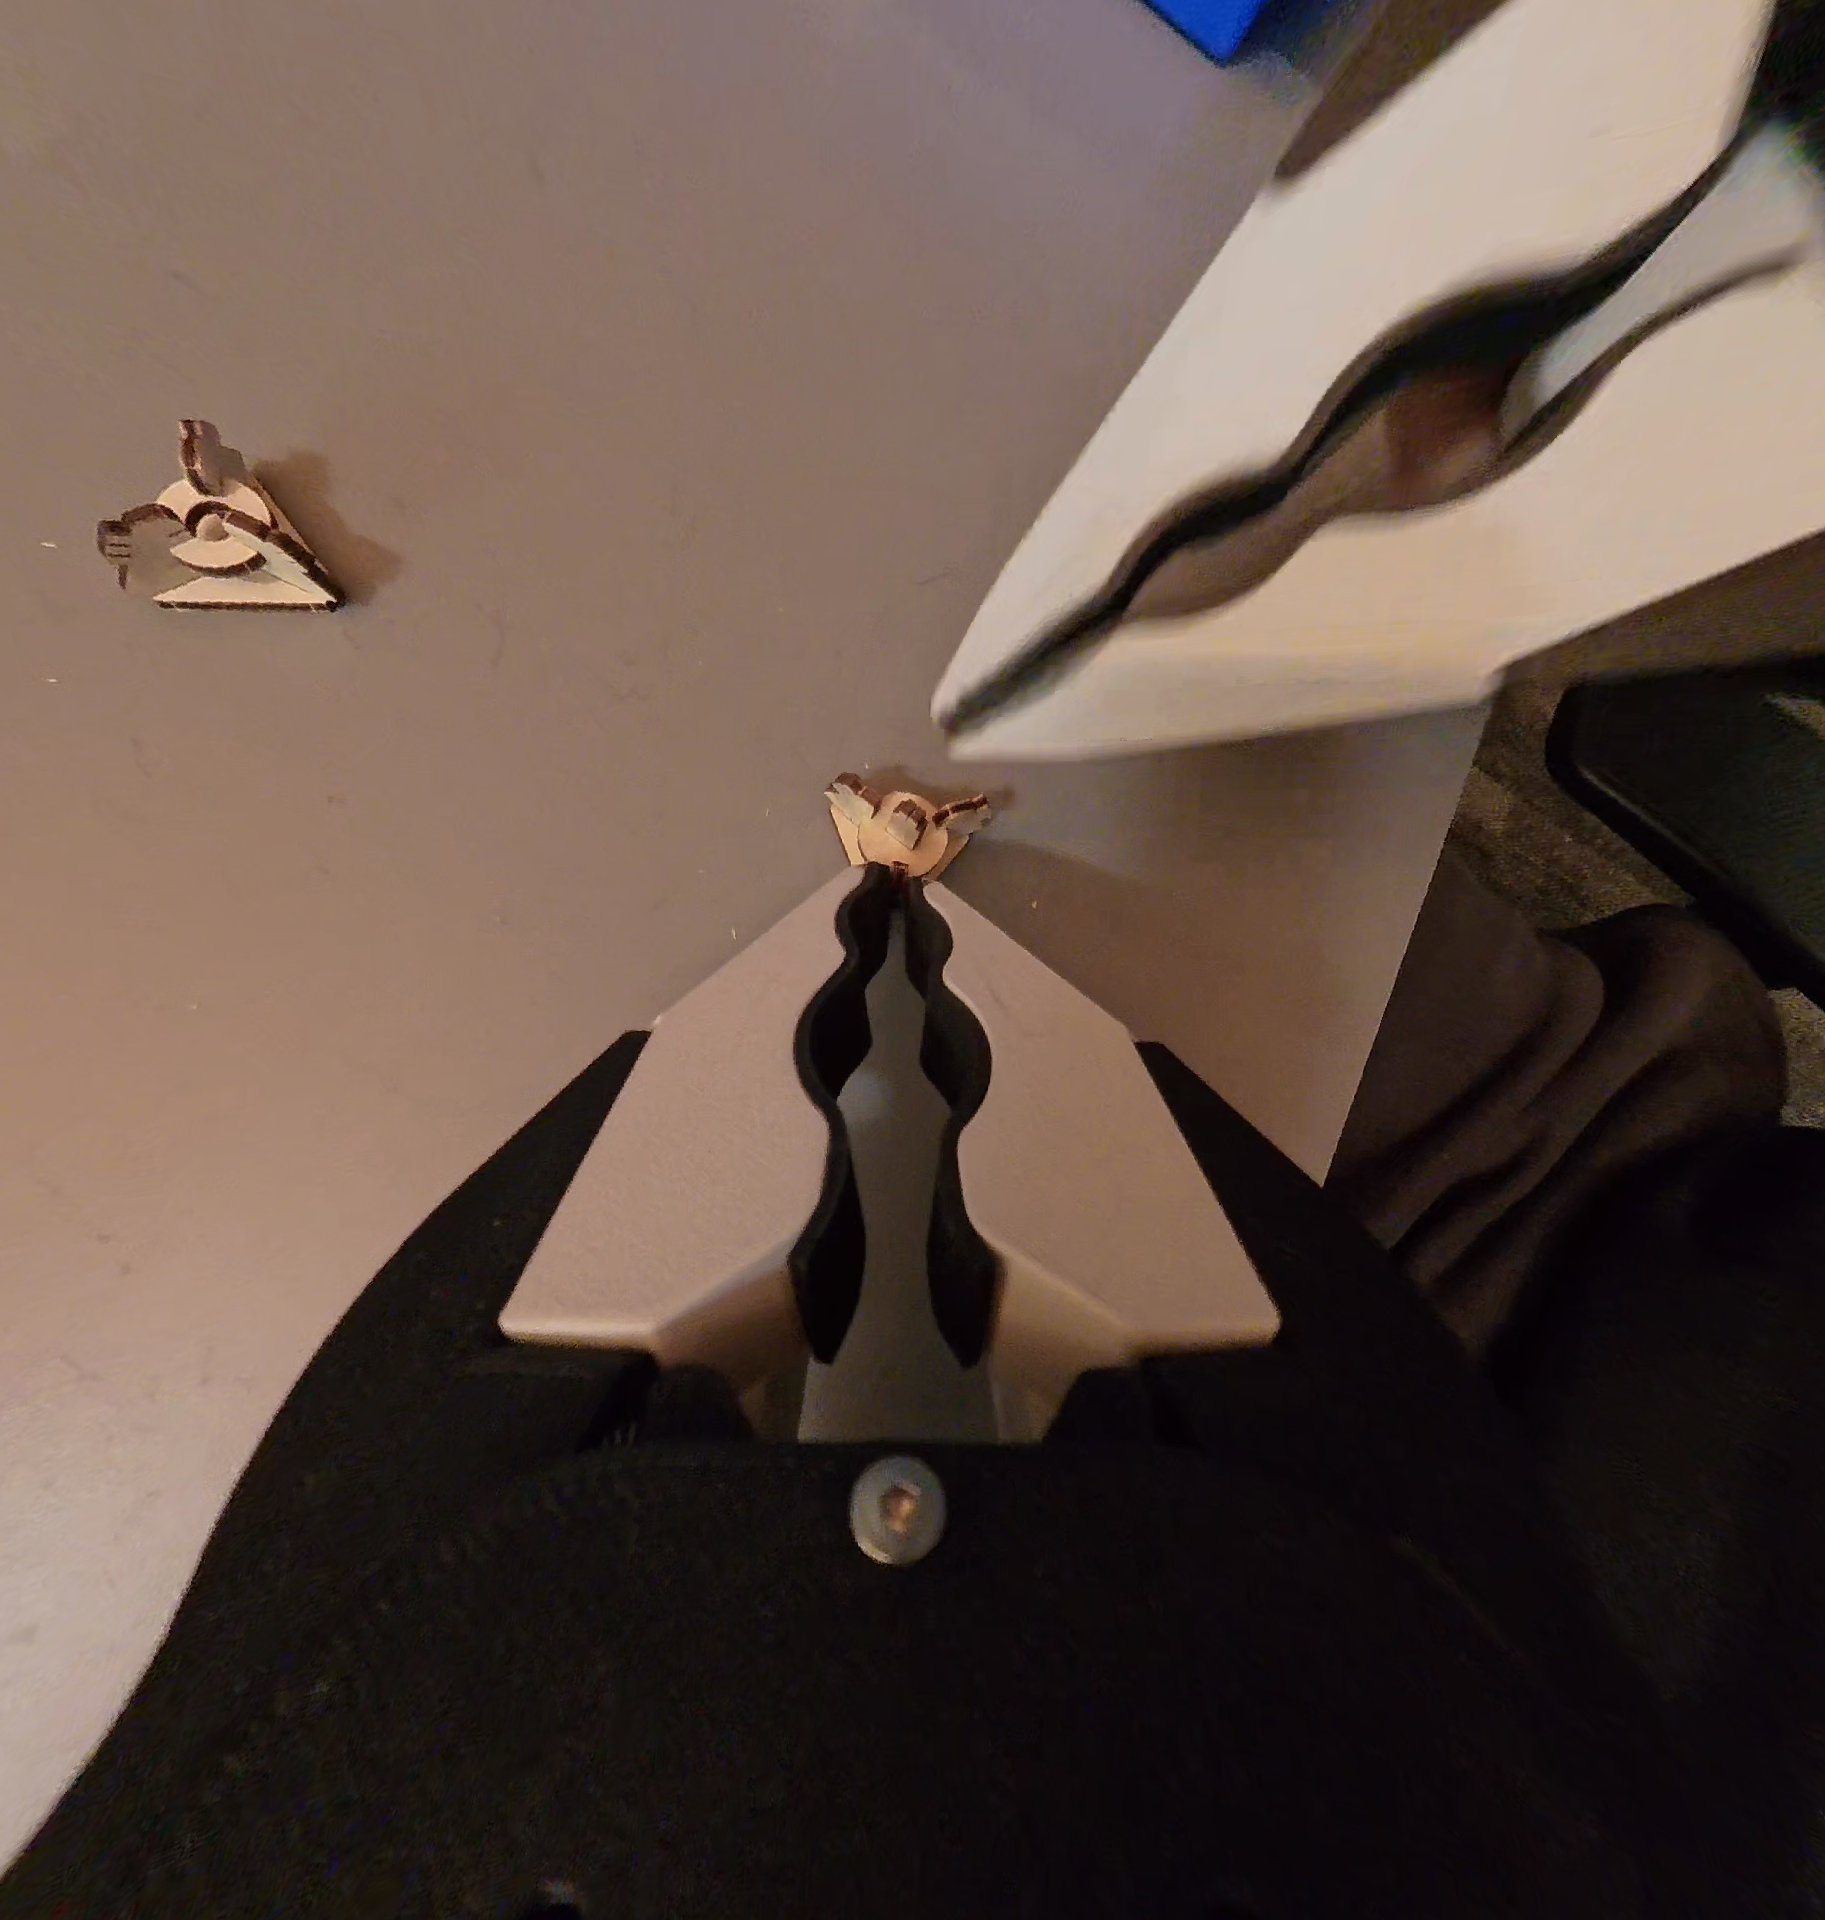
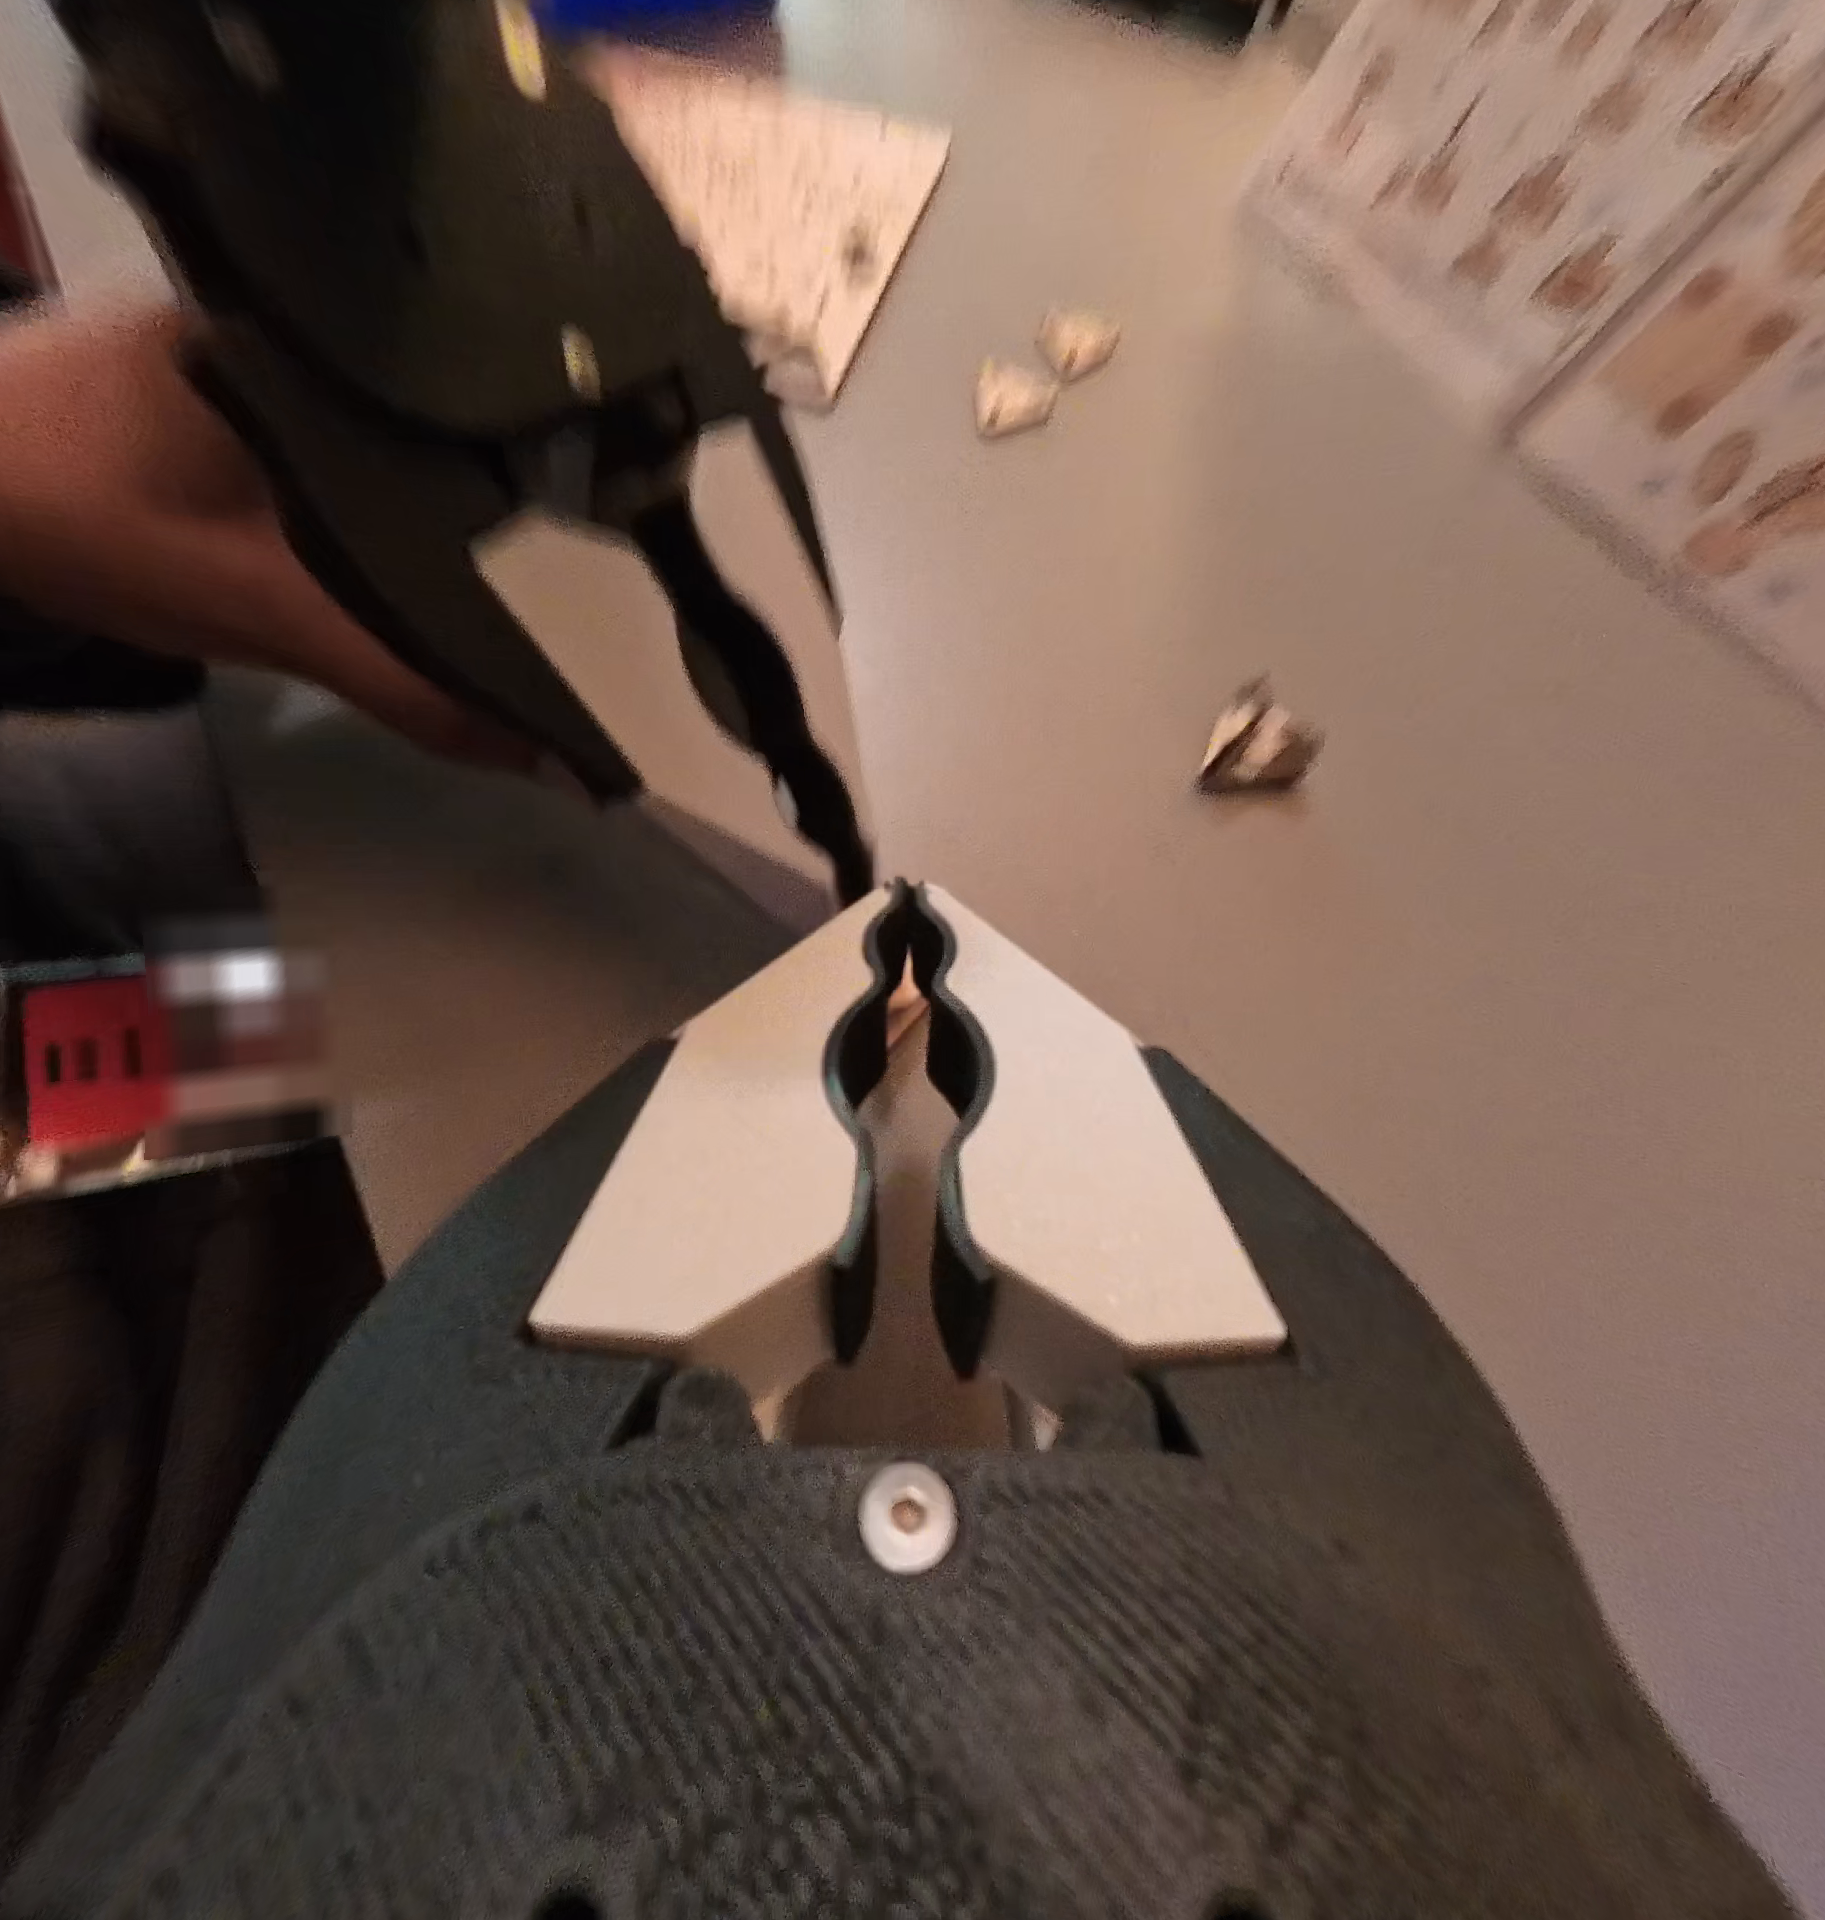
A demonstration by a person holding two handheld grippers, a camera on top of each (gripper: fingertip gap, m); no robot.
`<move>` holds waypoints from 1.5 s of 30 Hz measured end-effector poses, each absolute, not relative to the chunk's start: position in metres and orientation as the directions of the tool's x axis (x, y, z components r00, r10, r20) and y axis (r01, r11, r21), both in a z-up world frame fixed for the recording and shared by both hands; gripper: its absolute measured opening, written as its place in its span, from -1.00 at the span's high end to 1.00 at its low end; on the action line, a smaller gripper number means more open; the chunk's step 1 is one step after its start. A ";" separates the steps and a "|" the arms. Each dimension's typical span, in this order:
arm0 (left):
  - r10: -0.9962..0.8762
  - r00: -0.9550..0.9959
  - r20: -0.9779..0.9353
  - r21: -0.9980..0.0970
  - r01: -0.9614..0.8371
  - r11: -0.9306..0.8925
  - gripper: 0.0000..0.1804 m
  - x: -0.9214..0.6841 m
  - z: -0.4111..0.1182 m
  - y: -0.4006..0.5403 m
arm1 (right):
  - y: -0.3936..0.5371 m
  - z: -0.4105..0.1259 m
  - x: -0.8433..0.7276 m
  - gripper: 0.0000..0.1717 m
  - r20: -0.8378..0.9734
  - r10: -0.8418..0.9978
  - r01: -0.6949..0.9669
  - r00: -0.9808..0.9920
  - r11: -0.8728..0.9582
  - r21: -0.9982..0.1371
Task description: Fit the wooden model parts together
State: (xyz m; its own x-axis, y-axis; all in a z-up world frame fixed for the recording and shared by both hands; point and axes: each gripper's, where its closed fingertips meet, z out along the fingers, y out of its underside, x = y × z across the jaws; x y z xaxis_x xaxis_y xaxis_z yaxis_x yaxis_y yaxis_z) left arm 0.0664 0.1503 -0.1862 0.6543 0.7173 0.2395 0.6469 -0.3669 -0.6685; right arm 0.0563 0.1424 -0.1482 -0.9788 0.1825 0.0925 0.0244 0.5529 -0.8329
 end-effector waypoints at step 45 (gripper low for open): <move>0.721 0.642 0.259 -0.665 0.660 -0.350 1.00 0.066 -0.187 0.150 | 0.146 -0.160 0.053 1.00 0.029 0.284 0.118 -0.958 0.487 -0.866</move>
